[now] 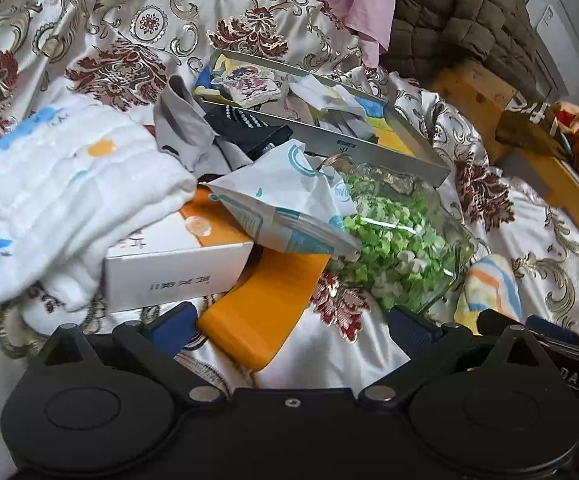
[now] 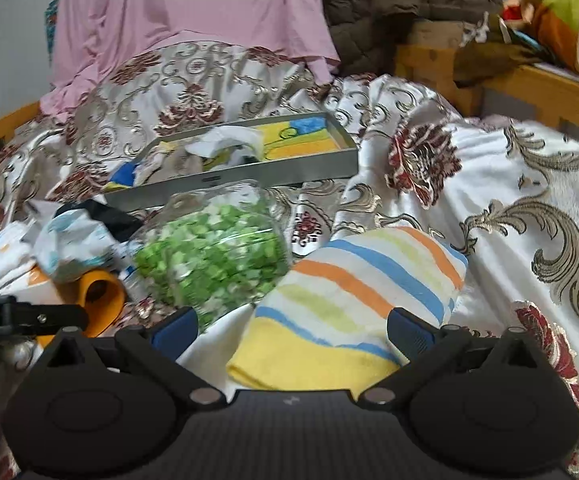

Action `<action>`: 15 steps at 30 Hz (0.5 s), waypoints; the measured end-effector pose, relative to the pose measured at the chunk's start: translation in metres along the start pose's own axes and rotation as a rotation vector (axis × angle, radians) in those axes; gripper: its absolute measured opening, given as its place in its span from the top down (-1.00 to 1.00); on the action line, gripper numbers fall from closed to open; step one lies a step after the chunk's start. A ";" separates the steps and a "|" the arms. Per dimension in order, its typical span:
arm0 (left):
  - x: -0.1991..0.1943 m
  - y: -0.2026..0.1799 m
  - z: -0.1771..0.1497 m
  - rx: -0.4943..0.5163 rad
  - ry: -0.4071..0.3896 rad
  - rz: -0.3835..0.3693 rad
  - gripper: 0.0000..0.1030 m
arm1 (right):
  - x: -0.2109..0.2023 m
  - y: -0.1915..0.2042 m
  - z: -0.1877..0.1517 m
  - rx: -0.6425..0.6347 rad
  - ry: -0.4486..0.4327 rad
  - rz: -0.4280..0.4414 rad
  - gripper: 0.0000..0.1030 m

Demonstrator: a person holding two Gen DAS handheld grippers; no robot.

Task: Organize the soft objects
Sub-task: 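Grasp the orange pad with the left gripper while the right gripper grasps the striped towel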

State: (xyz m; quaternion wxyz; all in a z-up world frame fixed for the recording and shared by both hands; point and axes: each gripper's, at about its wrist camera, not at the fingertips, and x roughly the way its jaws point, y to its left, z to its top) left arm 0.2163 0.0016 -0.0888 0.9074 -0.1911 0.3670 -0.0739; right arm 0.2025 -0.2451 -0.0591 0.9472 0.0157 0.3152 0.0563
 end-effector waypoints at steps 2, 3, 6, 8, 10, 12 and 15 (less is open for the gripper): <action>0.004 0.000 0.001 -0.003 -0.003 -0.002 -0.97 | 0.006 -0.001 0.001 -0.001 0.005 -0.020 -0.99; 0.006 -0.001 0.000 -0.008 -0.004 -0.006 -0.97 | 0.008 -0.002 0.001 -0.005 0.006 -0.035 -0.99; 0.010 0.000 0.001 -0.021 -0.009 -0.014 -0.97 | 0.014 -0.002 0.001 -0.016 0.008 -0.093 -0.99; 0.012 0.000 0.001 -0.027 -0.010 -0.019 -0.94 | 0.017 -0.005 -0.001 -0.004 0.022 -0.123 -0.99; 0.014 -0.002 0.000 -0.024 -0.010 -0.022 -0.92 | 0.021 -0.008 -0.003 0.013 0.039 -0.142 -0.99; 0.015 -0.003 -0.001 -0.014 -0.009 -0.021 -0.90 | 0.024 -0.012 -0.004 0.034 0.055 -0.143 -0.99; 0.018 -0.006 -0.004 0.008 0.002 -0.019 -0.88 | 0.029 -0.015 -0.006 0.063 0.077 -0.134 -0.99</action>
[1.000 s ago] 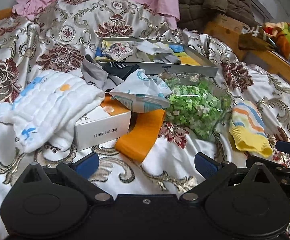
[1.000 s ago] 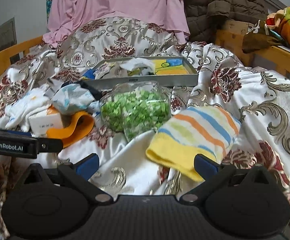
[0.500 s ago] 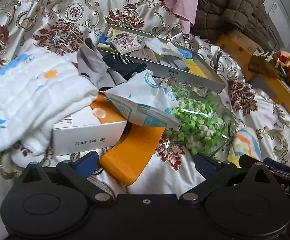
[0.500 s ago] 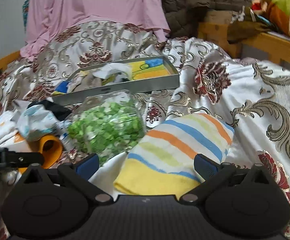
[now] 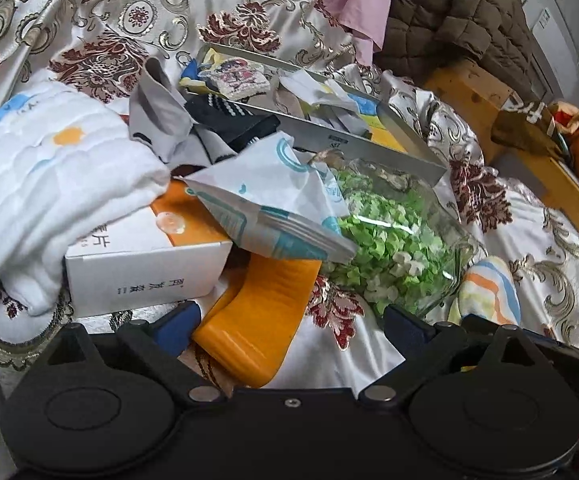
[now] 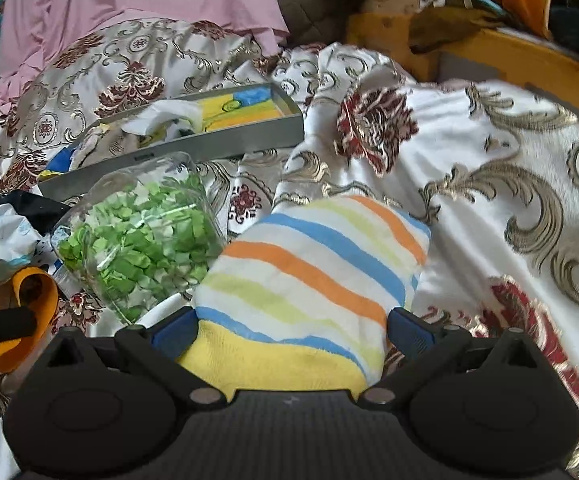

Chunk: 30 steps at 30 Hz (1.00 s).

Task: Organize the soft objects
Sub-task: 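Grasp the orange pad with the left gripper while the right gripper grasps the striped towel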

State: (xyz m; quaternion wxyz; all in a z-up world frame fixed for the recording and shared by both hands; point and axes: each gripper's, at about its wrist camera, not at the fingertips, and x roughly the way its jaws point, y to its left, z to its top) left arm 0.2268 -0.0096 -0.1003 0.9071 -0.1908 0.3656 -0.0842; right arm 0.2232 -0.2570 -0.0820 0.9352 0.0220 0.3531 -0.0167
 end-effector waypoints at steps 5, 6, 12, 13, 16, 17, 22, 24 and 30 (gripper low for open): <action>0.009 -0.010 -0.005 0.101 0.040 0.038 -0.87 | 0.009 -0.001 -0.003 0.037 0.044 0.046 -0.98; 0.009 -0.010 -0.005 0.111 0.045 0.041 -0.87 | 0.009 -0.001 -0.003 0.039 0.042 0.050 -0.94; 0.010 -0.010 -0.005 0.120 0.054 0.058 -0.68 | 0.007 0.000 -0.002 0.060 0.035 0.099 -0.62; 0.010 -0.010 -0.006 0.130 0.056 0.064 -0.63 | 0.007 0.001 -0.002 0.061 0.036 0.109 -0.57; 0.013 -0.015 -0.009 0.175 0.067 0.081 -0.60 | 0.007 0.006 -0.004 0.051 0.036 0.113 -0.48; 0.013 -0.017 -0.011 0.201 0.069 0.091 -0.57 | 0.006 0.008 -0.004 0.042 0.030 0.110 -0.44; 0.013 -0.020 -0.013 0.238 0.052 0.125 -0.28 | 0.000 0.007 -0.004 0.054 0.004 0.100 0.05; 0.012 -0.017 -0.012 0.220 0.045 0.130 -0.15 | -0.002 0.006 -0.004 0.060 0.000 0.100 0.14; 0.010 -0.018 -0.013 0.233 0.041 0.125 0.06 | -0.009 0.010 -0.004 0.033 -0.019 0.109 0.42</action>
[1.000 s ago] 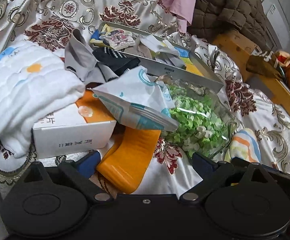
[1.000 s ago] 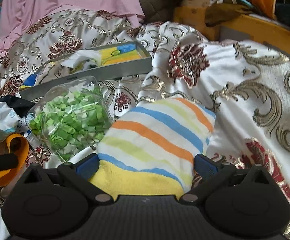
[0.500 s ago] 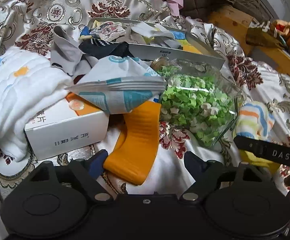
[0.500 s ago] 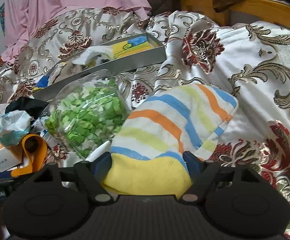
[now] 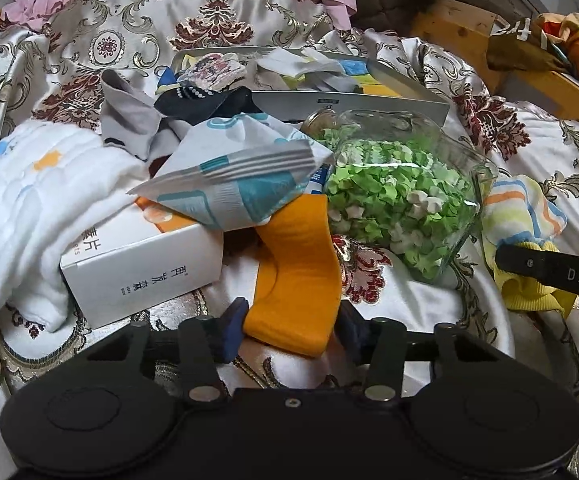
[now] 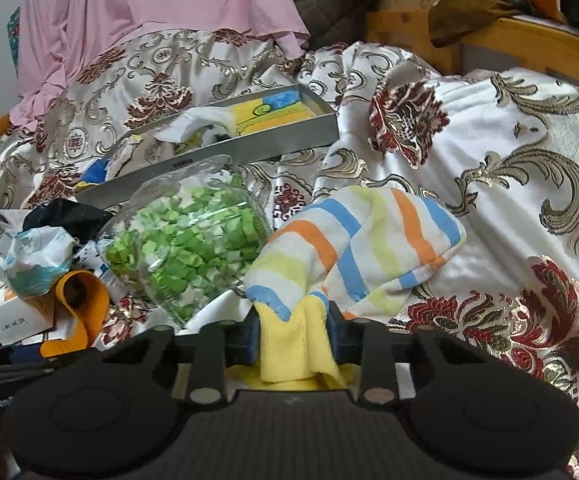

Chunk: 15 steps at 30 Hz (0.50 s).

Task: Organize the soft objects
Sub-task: 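Grasp the orange pad with the left gripper while the right gripper grasps the striped towel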

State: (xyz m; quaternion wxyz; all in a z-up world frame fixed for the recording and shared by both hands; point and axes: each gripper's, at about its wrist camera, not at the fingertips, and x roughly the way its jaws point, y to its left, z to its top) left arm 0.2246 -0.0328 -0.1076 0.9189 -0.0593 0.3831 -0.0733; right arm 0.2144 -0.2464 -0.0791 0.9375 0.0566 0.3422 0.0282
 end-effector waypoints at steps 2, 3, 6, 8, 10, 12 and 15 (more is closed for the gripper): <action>-0.001 0.000 0.000 -0.008 0.002 -0.007 0.12 | -0.002 0.001 0.000 -0.006 -0.002 0.004 0.49; -0.002 0.000 0.000 -0.011 0.002 -0.010 0.13 | -0.003 0.002 -0.001 -0.008 -0.003 0.007 0.51; -0.005 0.000 -0.001 -0.018 0.001 -0.017 0.17 | -0.007 0.005 -0.002 -0.019 -0.007 0.012 0.54; -0.008 0.000 -0.001 -0.024 -0.003 -0.025 0.18 | -0.012 0.006 -0.004 -0.024 -0.009 0.019 0.55; -0.011 -0.001 -0.001 -0.027 -0.006 -0.028 0.18 | -0.017 0.010 -0.006 -0.040 -0.010 0.027 0.57; -0.013 -0.002 -0.002 -0.023 -0.009 -0.029 0.18 | -0.022 0.015 -0.009 -0.069 -0.011 0.036 0.58; -0.019 -0.004 -0.005 -0.019 -0.001 -0.053 0.20 | -0.030 0.026 -0.016 -0.110 -0.008 0.055 0.58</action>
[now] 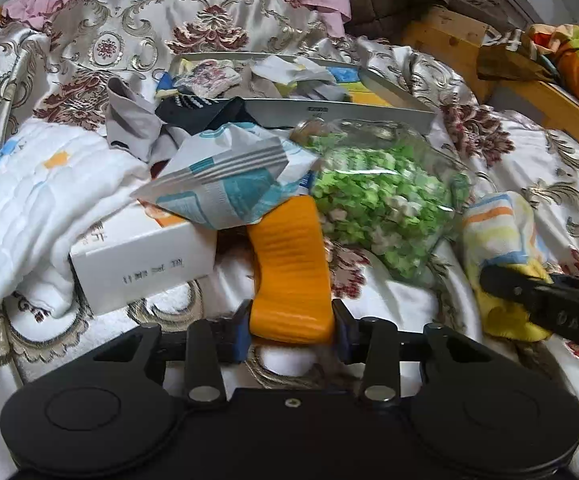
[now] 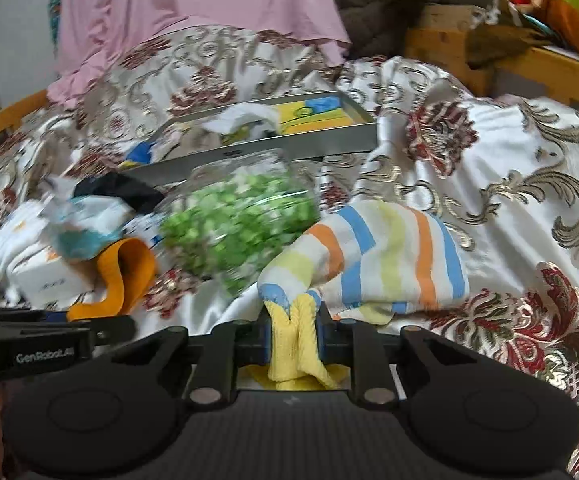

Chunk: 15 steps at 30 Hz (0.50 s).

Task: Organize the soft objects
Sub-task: 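Grasp the orange pad with the left gripper while the right gripper grasps the striped towel, then carry the orange pad and striped towel in both grippers over the tray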

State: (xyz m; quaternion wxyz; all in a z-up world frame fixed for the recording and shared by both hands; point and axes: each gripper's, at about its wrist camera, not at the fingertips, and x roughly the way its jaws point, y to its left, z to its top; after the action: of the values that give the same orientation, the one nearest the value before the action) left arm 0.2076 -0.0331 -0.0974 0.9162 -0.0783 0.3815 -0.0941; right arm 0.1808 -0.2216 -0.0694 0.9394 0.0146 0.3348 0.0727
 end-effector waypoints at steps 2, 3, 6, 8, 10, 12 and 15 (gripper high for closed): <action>-0.005 -0.004 -0.004 0.014 0.002 -0.021 0.20 | -0.005 0.008 -0.002 -0.025 0.000 0.021 0.59; -0.009 -0.008 -0.007 0.042 -0.003 -0.023 0.20 | -0.007 0.011 -0.004 -0.034 -0.002 0.032 0.59; -0.018 -0.012 -0.012 0.069 -0.010 -0.034 0.20 | -0.017 0.020 -0.007 -0.063 -0.010 0.055 0.59; -0.024 -0.012 -0.015 0.071 -0.015 -0.035 0.20 | -0.025 0.025 -0.009 -0.080 -0.017 0.065 0.59; -0.031 -0.013 -0.016 0.074 -0.021 -0.036 0.20 | -0.031 0.028 -0.009 -0.089 -0.025 0.074 0.59; -0.039 -0.013 -0.017 0.070 -0.028 -0.043 0.20 | -0.039 0.031 -0.010 -0.098 -0.035 0.080 0.59; -0.050 -0.014 -0.020 0.070 -0.040 -0.050 0.20 | -0.048 0.036 -0.011 -0.110 -0.048 0.090 0.59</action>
State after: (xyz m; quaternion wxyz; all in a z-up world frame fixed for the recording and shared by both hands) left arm 0.1575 -0.0360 -0.0739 0.9232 -0.0576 0.3576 -0.1285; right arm 0.1322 -0.1937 -0.0452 0.9422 -0.0205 0.3068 0.1327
